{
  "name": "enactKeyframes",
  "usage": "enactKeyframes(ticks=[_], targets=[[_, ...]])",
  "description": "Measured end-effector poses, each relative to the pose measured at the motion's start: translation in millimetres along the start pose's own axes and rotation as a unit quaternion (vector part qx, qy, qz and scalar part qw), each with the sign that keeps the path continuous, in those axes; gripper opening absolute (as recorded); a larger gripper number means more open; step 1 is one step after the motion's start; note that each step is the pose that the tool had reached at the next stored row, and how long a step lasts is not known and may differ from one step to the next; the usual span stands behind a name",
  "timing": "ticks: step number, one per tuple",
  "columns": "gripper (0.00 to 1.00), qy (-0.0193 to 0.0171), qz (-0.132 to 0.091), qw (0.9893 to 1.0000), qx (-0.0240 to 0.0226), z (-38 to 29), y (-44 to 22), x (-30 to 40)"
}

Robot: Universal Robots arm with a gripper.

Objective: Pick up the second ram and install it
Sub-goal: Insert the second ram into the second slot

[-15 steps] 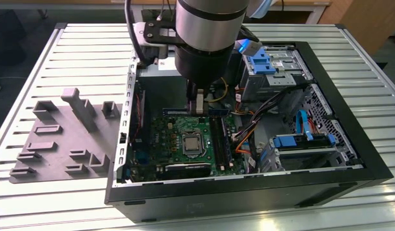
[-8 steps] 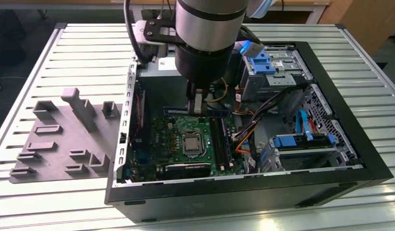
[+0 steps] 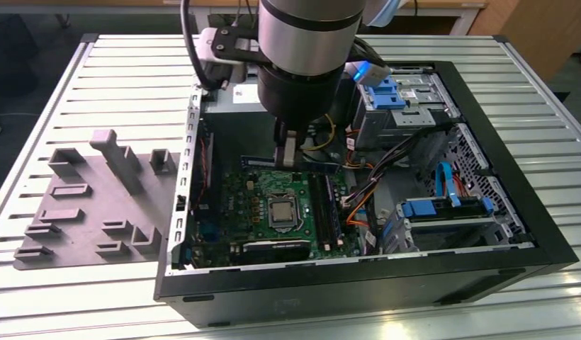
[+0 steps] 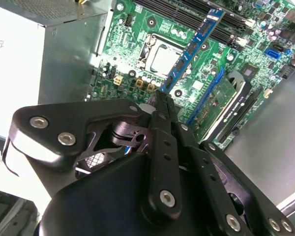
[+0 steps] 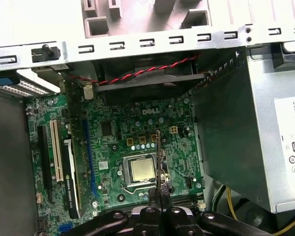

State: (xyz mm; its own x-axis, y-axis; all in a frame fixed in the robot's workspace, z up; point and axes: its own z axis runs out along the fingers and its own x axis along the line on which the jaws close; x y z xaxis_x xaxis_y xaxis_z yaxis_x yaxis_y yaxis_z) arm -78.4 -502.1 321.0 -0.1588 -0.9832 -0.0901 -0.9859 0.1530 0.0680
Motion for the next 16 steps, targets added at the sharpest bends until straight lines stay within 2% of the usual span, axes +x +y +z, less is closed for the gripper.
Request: enactKeyframes(ticks=[16], targets=[[0.11, -0.0024, 0.035, 0.9994, 0.0032, 0.0, 0.0, 0.0]])
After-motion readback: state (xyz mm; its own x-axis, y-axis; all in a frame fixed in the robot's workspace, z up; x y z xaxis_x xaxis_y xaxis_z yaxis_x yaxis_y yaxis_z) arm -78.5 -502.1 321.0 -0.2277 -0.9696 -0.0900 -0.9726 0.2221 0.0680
